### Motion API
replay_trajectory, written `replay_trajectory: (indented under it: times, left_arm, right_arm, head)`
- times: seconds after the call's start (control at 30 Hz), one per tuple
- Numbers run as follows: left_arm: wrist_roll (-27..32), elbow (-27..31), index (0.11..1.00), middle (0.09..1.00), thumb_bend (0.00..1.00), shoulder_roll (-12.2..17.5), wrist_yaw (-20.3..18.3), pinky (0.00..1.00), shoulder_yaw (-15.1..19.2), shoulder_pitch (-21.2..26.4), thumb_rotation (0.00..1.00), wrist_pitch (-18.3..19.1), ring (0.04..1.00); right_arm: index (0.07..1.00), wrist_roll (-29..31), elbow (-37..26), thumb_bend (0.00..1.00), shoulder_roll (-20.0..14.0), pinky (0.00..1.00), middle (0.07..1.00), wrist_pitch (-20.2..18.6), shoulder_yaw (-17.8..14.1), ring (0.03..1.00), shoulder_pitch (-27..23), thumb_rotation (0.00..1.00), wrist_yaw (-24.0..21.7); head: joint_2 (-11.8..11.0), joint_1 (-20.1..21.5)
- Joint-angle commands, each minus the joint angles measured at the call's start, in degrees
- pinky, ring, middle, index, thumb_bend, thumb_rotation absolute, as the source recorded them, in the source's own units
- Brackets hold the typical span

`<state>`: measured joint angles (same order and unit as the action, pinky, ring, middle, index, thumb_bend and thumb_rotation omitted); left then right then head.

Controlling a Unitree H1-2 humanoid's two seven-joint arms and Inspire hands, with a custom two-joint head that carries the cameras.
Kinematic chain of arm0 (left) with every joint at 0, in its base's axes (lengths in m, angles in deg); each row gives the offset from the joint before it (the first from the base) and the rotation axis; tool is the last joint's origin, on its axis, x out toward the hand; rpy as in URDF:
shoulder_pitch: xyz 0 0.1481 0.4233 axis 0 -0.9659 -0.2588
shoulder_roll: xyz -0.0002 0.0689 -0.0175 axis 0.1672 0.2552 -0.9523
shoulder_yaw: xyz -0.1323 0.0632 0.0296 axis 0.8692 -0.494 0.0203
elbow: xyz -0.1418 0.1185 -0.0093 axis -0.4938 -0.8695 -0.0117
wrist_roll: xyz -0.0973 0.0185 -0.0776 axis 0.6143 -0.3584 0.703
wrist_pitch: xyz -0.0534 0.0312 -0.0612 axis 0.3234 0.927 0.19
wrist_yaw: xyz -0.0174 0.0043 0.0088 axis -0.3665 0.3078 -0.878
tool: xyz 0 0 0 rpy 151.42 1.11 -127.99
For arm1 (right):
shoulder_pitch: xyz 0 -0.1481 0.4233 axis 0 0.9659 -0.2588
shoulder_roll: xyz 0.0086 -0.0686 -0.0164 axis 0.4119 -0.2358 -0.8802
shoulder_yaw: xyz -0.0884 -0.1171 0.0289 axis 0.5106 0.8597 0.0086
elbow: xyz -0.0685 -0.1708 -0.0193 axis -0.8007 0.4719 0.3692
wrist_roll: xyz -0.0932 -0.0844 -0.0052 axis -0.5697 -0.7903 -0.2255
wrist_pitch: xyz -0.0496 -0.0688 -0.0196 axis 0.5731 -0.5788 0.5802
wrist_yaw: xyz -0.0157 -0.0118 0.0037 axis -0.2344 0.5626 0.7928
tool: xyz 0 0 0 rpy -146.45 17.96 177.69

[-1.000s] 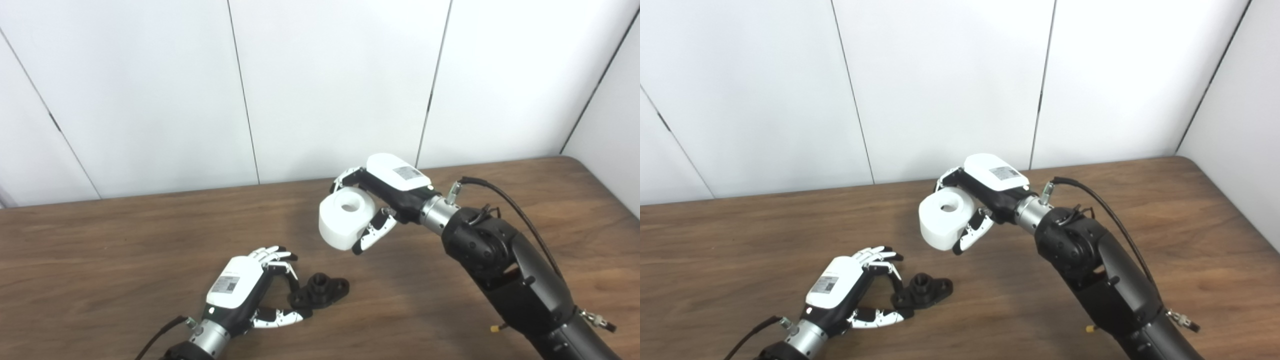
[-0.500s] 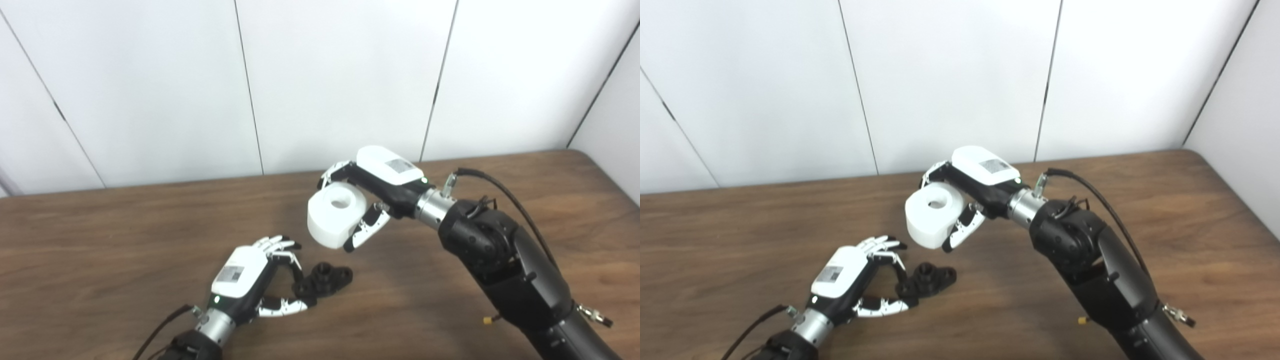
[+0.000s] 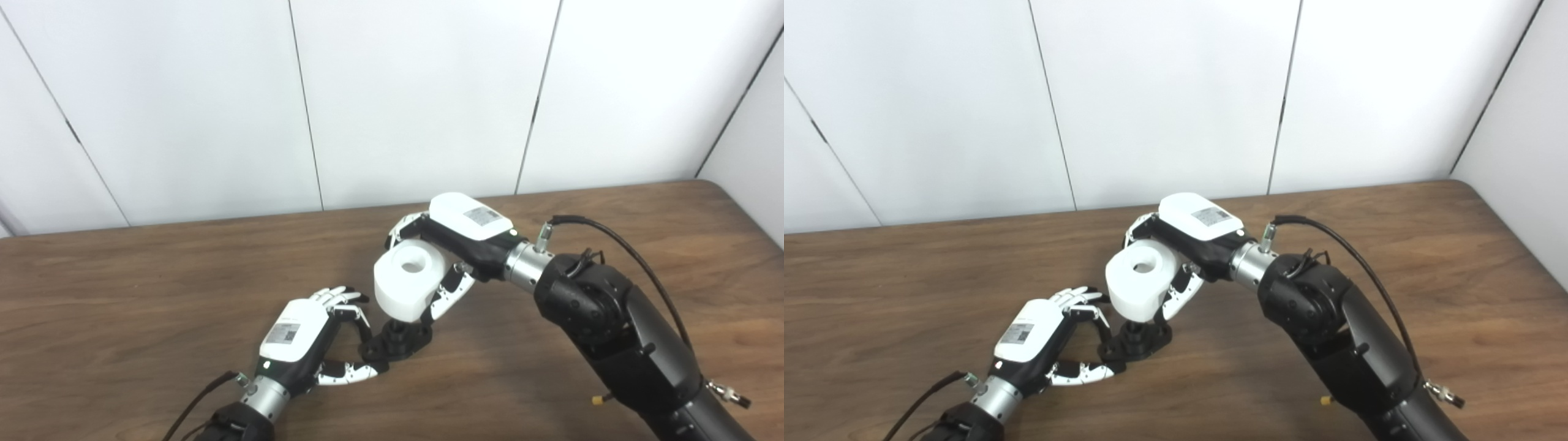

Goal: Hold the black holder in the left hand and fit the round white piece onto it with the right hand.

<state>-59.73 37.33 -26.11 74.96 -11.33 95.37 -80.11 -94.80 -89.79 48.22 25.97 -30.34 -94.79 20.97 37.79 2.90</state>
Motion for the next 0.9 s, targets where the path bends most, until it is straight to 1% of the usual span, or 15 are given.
replay_trajectory:
  times: [0.0,0.23,0.53,0.7,0.87]
  left_arm:
    - [-3.21,-2.63,0.484,0.817,0.52,0.80,-5.65,0.89,-2.79,-3.27,0.06,2.90,0.883]
    - [-3.20,-2.17,0.484,0.818,0.52,0.76,-6.08,0.89,-2.81,-3.31,0.06,3.49,0.884]
    - [-3.00,-1.82,0.484,0.820,0.52,0.93,-5.96,0.89,-3.11,-3.34,0.06,3.85,0.885]
    - [-2.93,-1.75,0.484,0.818,0.52,0.97,-5.72,0.89,-3.16,-3.38,0.06,3.68,0.884]
    - [-2.81,-1.57,0.484,0.813,0.52,0.92,-5.42,0.89,-3.19,-3.46,0.06,3.41,0.881]
  right_arm:
    - [0.481,0.09,-0.71,0.52,-0.15,0.57,0.727,2.02,-0.35,0.696,-1.48,0.13,0.70]
    - [0.481,-0.03,0.18,0.52,0.30,0.58,0.724,2.57,0.09,0.680,-0.59,0.13,0.74]
    - [0.481,-0.70,2.92,0.52,1.53,0.58,0.732,2.45,1.08,0.690,-0.33,0.13,0.95]
    - [0.481,-1.05,4.49,0.52,2.28,0.57,0.723,4.14,1.53,0.688,-0.13,0.13,2.12]
    - [0.481,-2.02,5.58,0.52,2.68,0.57,0.719,4.66,2.14,0.683,-0.23,0.13,2.12]
  head:
    - [0.03,0.01]
    - [0.25,-0.02]
    - [0.50,-0.35]
    - [0.78,-0.45]
    - [0.92,-0.58]
